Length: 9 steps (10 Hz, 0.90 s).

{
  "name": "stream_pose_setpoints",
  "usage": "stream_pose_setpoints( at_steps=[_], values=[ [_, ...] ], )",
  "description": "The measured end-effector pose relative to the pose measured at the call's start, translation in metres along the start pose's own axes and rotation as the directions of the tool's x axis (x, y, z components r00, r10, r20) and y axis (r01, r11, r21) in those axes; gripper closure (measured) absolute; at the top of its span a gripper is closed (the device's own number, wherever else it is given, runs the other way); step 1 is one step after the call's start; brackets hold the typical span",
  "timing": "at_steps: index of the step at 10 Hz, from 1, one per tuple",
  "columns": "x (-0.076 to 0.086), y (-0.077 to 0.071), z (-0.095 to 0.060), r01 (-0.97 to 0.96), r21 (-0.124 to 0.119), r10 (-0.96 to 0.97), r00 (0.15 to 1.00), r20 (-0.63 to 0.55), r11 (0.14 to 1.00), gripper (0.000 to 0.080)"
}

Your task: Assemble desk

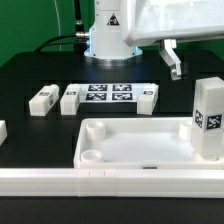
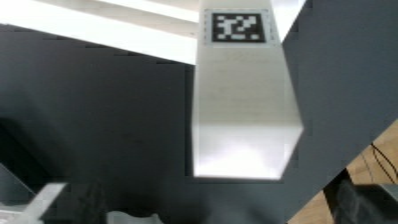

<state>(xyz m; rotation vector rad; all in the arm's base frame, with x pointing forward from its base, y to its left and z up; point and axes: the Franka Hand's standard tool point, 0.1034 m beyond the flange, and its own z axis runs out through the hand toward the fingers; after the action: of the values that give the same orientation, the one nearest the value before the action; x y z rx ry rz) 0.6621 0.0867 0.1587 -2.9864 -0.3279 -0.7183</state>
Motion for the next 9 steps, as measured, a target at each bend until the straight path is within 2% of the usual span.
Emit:
stream_pose_setpoints(
  at_steps=[4, 5, 6, 7, 9],
  values=[
    [-0.002, -0.002, 0.003, -0.002, 0.006, 0.002, 1.0, 0.027, 1.0, 0.015],
    [-0.009, -0.004, 0.007, -0.012, 0.013, 0.011, 0.998, 0.069, 1.0, 0.015],
    [-0.015, -0.009, 0.008, -0.025, 0.03, 0.019, 0.984, 0.179, 0.999, 0.015],
    [-0.012, -0.011, 0.01, -0.035, 0.039, 0.025, 0.973, 0.231, 0.999, 0.015],
    [-0.021, -0.015, 0.014, -0.043, 0.058, 0.019, 0.935, 0.355, 0.997, 0.015]
  ],
)
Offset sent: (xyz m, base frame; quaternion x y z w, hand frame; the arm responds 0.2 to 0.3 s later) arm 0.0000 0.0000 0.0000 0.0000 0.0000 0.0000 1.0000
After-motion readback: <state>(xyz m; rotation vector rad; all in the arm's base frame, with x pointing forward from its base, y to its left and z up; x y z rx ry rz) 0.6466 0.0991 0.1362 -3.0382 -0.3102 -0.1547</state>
